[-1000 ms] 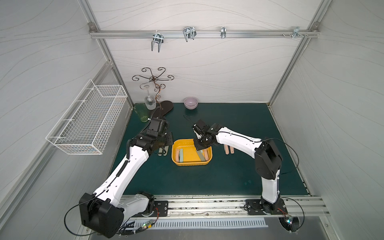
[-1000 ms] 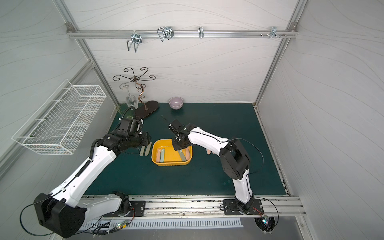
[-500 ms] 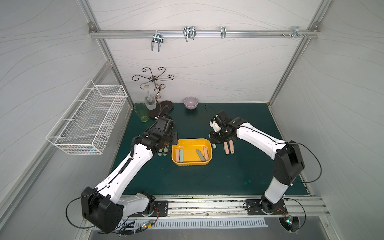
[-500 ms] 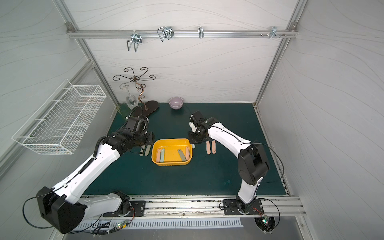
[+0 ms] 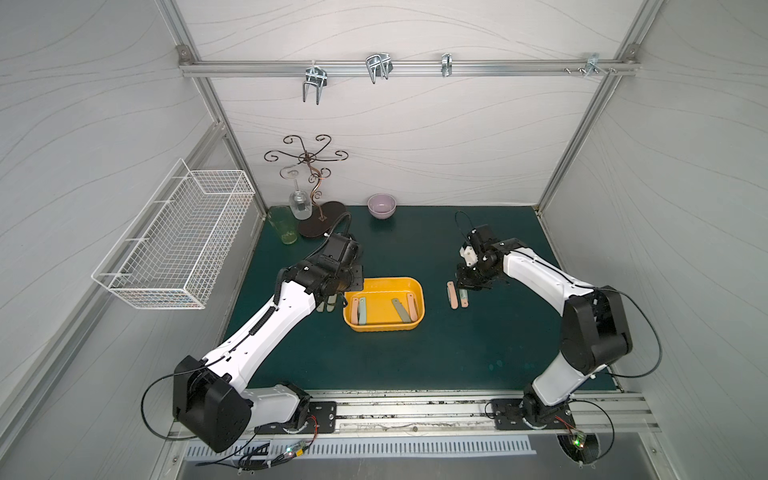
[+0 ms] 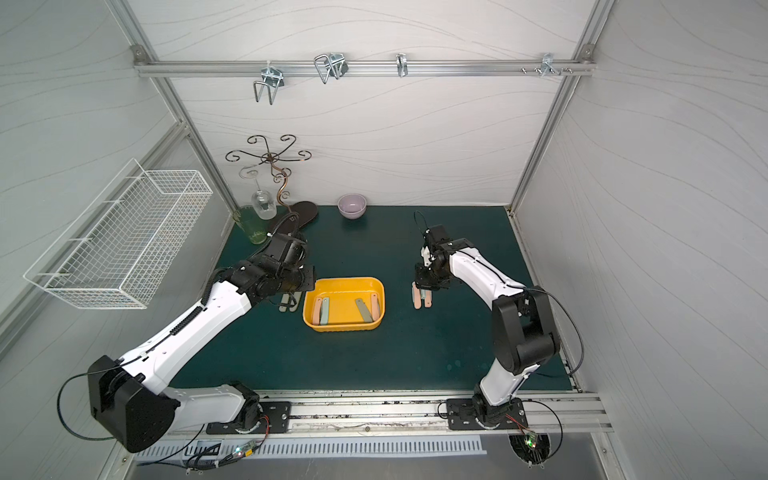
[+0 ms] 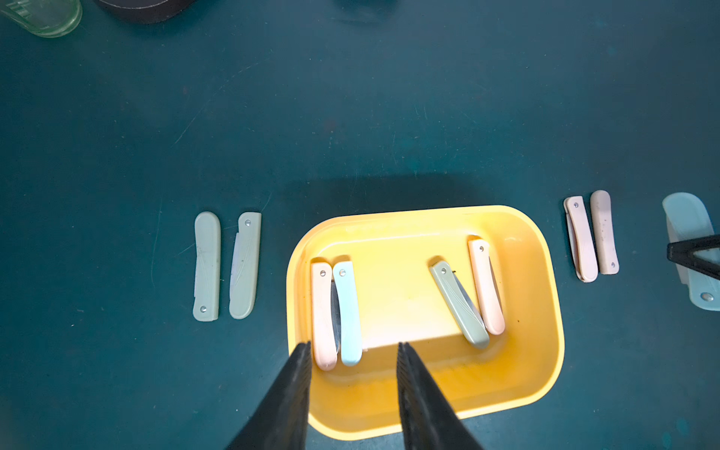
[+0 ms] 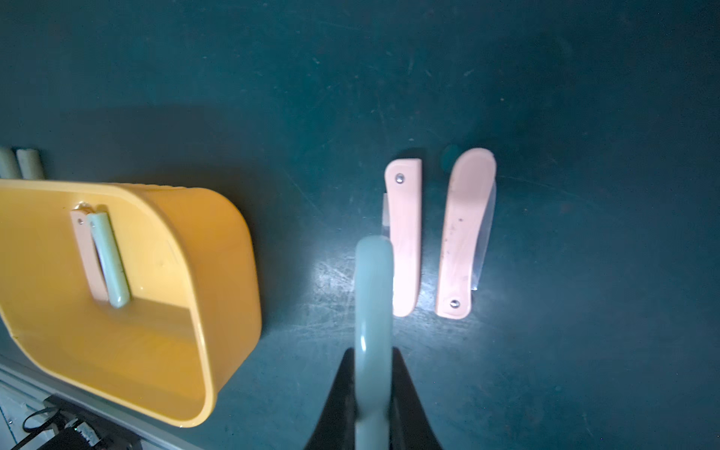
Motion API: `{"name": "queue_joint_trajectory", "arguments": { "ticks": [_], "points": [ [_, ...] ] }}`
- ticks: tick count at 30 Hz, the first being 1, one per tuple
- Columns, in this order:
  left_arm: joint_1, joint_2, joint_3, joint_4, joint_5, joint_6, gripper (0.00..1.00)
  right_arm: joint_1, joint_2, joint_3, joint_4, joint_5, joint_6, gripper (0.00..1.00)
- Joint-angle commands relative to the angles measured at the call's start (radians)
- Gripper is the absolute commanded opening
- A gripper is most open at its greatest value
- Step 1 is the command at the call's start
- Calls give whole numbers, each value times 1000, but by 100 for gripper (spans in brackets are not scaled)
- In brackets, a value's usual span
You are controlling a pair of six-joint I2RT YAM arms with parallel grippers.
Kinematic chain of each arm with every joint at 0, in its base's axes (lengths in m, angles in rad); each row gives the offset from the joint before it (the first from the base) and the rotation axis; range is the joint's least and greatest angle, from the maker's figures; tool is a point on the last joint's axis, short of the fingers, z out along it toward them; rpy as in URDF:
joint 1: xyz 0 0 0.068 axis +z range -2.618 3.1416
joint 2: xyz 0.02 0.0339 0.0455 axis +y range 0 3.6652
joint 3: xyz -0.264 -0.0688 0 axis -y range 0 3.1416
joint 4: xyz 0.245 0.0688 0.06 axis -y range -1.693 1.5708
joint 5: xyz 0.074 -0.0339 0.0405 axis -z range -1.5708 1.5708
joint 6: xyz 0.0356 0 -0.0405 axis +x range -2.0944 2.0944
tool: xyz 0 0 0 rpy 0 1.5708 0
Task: Take the fruit knife out of the storage box
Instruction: Place the fruit knife at the center of the board.
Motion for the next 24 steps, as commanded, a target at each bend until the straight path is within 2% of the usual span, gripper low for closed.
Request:
{"name": "queue_joint_trajectory", "arguments": {
  "ticks": [1, 24],
  "points": [
    [-6, 8, 52, -2, -10, 6, 39, -24, -29, -17, 21, 19, -19, 0],
    [-7, 14, 59, -5, 29, 33, 39, -140, 9, -128, 110, 25, -31, 0]
  ]
}}
